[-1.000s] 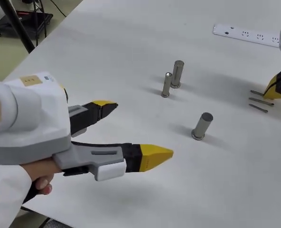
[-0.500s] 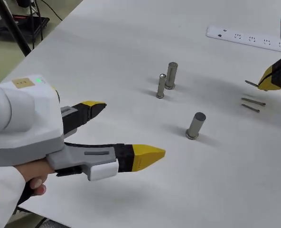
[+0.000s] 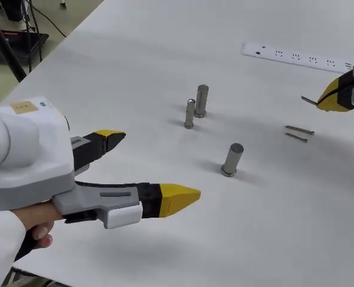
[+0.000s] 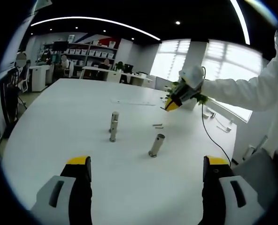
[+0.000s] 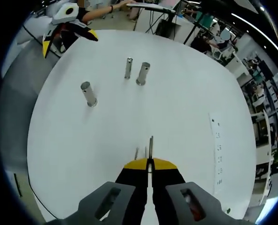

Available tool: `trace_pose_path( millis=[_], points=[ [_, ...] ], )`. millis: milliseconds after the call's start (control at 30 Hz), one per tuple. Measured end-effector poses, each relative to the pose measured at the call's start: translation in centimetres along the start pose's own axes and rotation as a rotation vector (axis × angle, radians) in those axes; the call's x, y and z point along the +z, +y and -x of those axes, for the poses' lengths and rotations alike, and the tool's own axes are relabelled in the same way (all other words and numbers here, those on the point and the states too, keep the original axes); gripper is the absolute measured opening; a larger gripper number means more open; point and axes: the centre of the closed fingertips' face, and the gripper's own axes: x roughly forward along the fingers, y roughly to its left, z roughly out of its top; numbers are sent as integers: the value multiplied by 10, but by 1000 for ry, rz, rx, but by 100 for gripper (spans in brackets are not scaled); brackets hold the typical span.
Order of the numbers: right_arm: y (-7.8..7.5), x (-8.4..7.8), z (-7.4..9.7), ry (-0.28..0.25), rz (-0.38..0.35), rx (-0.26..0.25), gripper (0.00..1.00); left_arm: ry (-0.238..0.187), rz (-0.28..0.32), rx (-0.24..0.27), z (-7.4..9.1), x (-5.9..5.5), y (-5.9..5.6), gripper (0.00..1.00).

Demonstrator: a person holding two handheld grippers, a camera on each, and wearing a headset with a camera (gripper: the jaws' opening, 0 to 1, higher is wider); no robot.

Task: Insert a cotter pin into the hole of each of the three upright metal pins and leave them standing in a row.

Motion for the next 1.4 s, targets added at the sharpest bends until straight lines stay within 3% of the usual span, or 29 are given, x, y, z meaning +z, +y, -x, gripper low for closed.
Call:
trace_pose_path(
  millis=[133, 200, 333, 400, 567, 900, 1033, 1400],
  points=[
    [9, 15, 13, -45, 4, -38, 0, -9, -8, -11, -1, 5, -3, 99],
    [1, 18, 10, -83, -5, -53, 0, -17, -1, -19, -2, 7, -4, 99],
    [13, 29, 20, -109, -2, -89, 0, -39, 4, -33, -4, 15, -6, 98],
    [9, 33, 19, -130, 4, -112, 0, -44, 5, -42, -5, 19, -8, 97],
    [18, 47, 29, -169, 36, -180, 0, -56, 1, -64, -10, 27, -13, 96],
    [41, 65, 42, -204, 69, -263, 0, -62, -2, -101, -23, 38, -23, 91],
    [48, 71, 45, -190, 150, -311, 0, -71, 16, -130, -30, 41, -30, 86],
    [71, 88, 45, -204, 217, -332, 0, -78, 25, -183, -47, 53, -45, 69]
  ],
)
